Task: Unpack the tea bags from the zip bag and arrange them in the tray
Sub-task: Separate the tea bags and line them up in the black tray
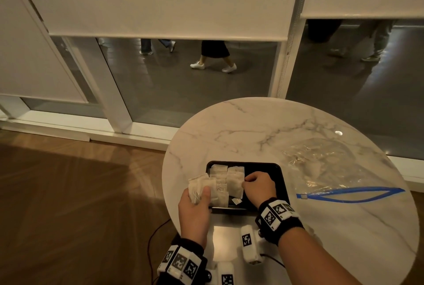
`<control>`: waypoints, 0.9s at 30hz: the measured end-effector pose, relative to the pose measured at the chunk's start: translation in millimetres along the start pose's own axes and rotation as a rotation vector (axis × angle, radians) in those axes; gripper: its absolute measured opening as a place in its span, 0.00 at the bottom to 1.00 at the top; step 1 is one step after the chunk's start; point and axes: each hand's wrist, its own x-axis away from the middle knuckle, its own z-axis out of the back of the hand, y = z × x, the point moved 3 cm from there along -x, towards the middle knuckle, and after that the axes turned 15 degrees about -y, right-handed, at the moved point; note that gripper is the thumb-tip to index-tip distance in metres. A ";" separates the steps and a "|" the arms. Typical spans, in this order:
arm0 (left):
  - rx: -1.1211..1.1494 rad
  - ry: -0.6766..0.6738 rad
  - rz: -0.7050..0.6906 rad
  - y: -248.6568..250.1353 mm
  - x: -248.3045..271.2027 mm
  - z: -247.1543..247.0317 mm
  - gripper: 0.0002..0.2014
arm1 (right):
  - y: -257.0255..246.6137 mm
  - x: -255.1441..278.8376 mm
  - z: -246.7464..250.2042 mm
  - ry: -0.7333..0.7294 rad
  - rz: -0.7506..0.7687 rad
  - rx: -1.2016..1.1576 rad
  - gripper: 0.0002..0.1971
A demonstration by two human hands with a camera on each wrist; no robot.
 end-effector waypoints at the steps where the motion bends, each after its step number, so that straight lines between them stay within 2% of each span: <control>1: 0.018 -0.003 -0.001 1.1 0.6 -0.7 0.05 | -2.3 2.7 1.8 0.010 0.033 -0.020 0.09; 5: 0.062 -0.017 -0.017 5.8 1.6 -4.1 0.06 | -11.2 16.1 10.6 0.021 0.205 -0.136 0.07; 10: 0.082 -0.062 -0.015 9.5 1.2 -10.4 0.09 | -11.2 37.1 20.0 -0.051 0.249 -0.287 0.04; 12: 0.075 -0.093 -0.017 12.3 2.5 -15.0 0.10 | -10.8 47.5 21.7 -0.118 0.274 -0.280 0.04; 14: 0.044 -0.100 -0.015 12.5 3.0 -17.5 0.09 | -10.1 50.9 21.7 -0.155 0.286 -0.165 0.03; 18: -0.007 -0.052 0.012 5.8 2.6 -16.9 0.10 | -2.7 33.5 16.0 -0.113 0.187 0.132 0.07; 21: -0.008 -0.026 0.044 2.8 1.6 -17.7 0.08 | 4.3 21.5 3.7 -0.158 0.081 0.295 0.06; 27: 0.000 -0.003 0.072 1.4 -2.6 -19.9 0.08 | 3.2 4.0 -6.4 -0.211 -0.042 0.415 0.15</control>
